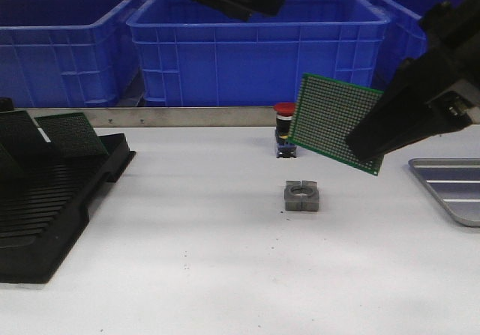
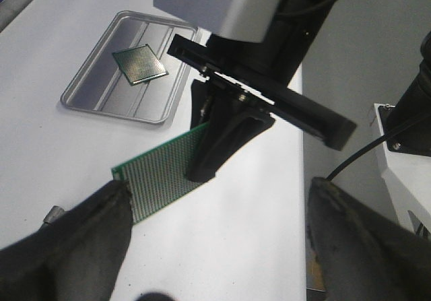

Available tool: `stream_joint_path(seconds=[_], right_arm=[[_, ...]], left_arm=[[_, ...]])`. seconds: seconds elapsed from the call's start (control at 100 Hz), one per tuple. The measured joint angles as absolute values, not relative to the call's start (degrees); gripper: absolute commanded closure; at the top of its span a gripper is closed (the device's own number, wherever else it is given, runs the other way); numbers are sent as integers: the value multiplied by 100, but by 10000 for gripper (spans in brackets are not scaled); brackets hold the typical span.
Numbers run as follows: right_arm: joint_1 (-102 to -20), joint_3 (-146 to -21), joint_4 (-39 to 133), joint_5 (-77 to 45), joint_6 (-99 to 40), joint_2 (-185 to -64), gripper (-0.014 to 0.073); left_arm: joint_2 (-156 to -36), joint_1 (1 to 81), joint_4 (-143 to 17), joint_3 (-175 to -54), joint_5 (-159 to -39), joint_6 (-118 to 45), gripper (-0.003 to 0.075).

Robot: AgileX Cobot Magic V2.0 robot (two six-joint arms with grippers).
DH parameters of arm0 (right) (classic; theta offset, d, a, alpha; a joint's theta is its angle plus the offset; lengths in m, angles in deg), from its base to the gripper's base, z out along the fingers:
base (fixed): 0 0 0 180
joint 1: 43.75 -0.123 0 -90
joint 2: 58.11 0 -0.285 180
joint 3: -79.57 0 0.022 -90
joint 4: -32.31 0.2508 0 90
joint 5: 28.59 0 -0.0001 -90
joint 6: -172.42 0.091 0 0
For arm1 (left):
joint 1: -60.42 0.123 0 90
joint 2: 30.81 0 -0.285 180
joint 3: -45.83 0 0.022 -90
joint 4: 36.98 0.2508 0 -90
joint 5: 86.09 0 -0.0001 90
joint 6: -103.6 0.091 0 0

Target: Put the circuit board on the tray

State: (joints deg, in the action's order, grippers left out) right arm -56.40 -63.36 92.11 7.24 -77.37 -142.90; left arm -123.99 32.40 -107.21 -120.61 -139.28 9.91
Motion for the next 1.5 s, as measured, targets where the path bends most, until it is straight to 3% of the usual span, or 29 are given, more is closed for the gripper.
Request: stream_joint_path(seconds=[0.22,0.63,0.89,1.03,1.2,1.25,1.33,1.5], right_arm=[[-5426,-5979,9234,-424,-6854,-14290,662],[-3457,-5940,9338,-564,-6450,-14722,662],[-3181,-6330,9604,-549,-6432,-15689,649],[-3178,-6727,9626,-267,-6432,-16004,491],[-3178,-6982,9640,-201,-6432,-16190,81],[-3178,-6991,9640,-261,-6421,-16201,3],[-3156,-6991,9640,-353,-6421,-16201,-27],[-3074,-7003,9496,-419,-6421,-16166,25]], left_arm=[[-12399,3240,-10683,-12061,-13928,991,216],[-12399,3240,-10683,-12061,-13928,991,216],[-12399,3240,-10683,-12061,-13928,991,216],[-12399,3240,-10683,-12061,-13928,991,216],[-12399,3240,-10683,-12061,-13928,991,216],[-12399,3240,-10683,-12061,-13928,991,216],[-12399,3240,-10683,-12061,-13928,991,216],[-12399,3240,-10672,-12061,-13928,991,267]])
